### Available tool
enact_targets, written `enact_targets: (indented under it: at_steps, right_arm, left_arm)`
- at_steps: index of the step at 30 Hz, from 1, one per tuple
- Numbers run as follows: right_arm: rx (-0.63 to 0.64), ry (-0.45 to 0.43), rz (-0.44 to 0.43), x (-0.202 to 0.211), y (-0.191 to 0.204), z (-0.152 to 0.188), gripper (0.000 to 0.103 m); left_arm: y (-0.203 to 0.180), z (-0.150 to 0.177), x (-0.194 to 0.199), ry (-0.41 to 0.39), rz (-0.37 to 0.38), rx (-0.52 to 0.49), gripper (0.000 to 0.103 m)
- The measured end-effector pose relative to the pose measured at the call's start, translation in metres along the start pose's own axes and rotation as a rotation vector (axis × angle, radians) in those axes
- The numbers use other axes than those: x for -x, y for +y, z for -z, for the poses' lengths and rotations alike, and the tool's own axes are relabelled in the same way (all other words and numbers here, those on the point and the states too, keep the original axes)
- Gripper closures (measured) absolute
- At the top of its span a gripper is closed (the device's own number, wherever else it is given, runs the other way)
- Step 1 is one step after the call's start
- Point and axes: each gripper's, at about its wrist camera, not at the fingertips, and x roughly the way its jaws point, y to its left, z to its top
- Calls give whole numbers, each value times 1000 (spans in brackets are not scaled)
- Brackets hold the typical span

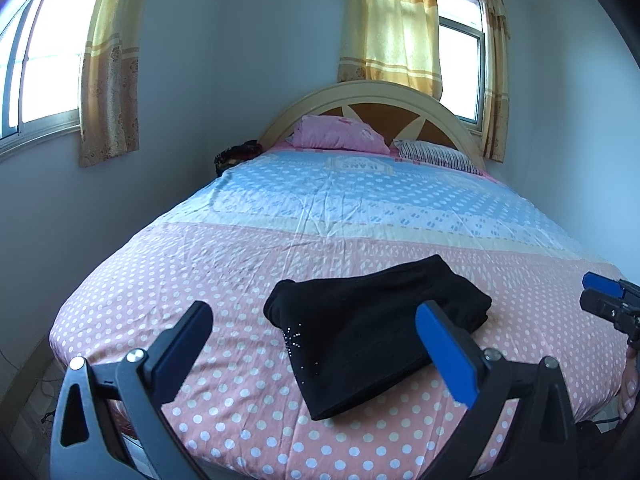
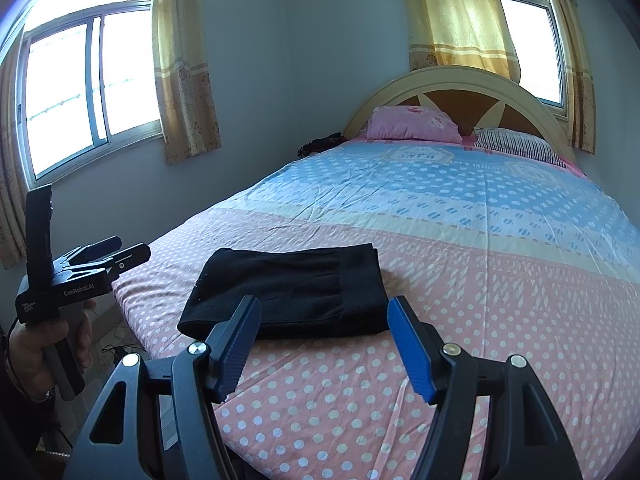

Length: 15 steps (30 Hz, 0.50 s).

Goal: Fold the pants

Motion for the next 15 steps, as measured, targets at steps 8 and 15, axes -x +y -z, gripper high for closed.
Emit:
enact_targets:
  at_steps: [8,15]
  right_arm:
    - [-7,-9,2,1,-2,2,36]
    - [-5,3,2,-2,-2,7,36]
  left_arm:
    - [-2,-3,1,-3,0,0,0]
    - [-7,-1,-3,17,-35,-22,0]
